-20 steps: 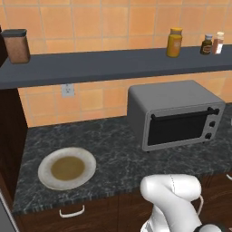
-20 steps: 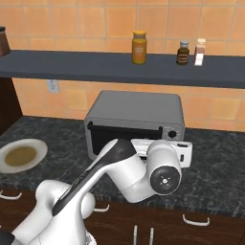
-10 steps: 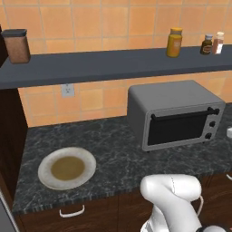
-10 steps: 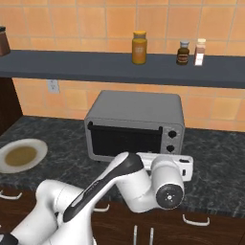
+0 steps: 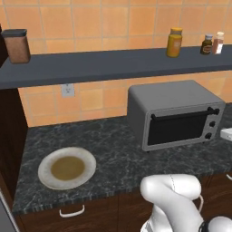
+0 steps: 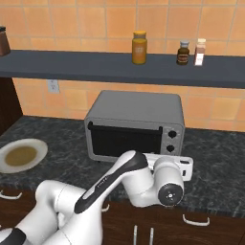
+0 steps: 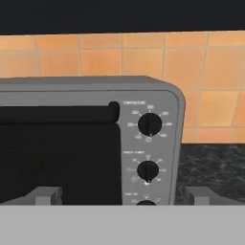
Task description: Pick up the kebab skewer and baguette bread, and place them inside the toaster oven. Close the toaster oven door and start by setting the timer.
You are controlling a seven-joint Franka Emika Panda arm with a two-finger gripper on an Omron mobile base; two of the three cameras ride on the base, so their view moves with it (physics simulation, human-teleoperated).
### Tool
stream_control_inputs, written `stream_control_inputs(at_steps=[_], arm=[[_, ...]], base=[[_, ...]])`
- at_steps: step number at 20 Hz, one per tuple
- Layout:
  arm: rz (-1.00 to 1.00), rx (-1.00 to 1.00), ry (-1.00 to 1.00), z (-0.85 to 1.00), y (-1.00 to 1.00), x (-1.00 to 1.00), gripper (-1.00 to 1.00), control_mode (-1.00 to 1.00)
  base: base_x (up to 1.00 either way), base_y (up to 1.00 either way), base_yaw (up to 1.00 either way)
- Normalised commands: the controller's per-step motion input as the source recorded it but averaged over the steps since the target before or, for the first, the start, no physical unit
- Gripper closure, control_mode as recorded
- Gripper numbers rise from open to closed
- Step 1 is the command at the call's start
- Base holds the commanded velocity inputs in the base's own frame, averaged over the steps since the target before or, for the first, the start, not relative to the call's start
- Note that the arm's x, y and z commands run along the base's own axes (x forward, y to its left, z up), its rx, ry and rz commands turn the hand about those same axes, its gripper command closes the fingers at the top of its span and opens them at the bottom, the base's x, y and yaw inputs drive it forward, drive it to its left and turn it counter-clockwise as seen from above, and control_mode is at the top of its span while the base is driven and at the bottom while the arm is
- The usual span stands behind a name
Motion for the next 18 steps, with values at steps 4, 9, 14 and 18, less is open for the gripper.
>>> stream_control_inputs(at_steps=[4, 9, 14, 18], arm=[[0.0, 0.0, 0.0, -0.43, -0.18, 0.24, -1.0, -1.0], [0.0, 0.0, 0.0, -0.25, -0.17, 0.08, -1.0, -1.0], [0.0, 0.0, 0.0, 0.0, -0.03, 0.14, -1.0, -1.0], [0.0, 0.0, 0.0, -0.01, -0.01, 0.01, -1.0, -1.0]], base=[[0.0, 0.0, 0.0], [0.0, 0.0, 0.0], [0.0, 0.0, 0.0], [0.0, 0.0, 0.0]])
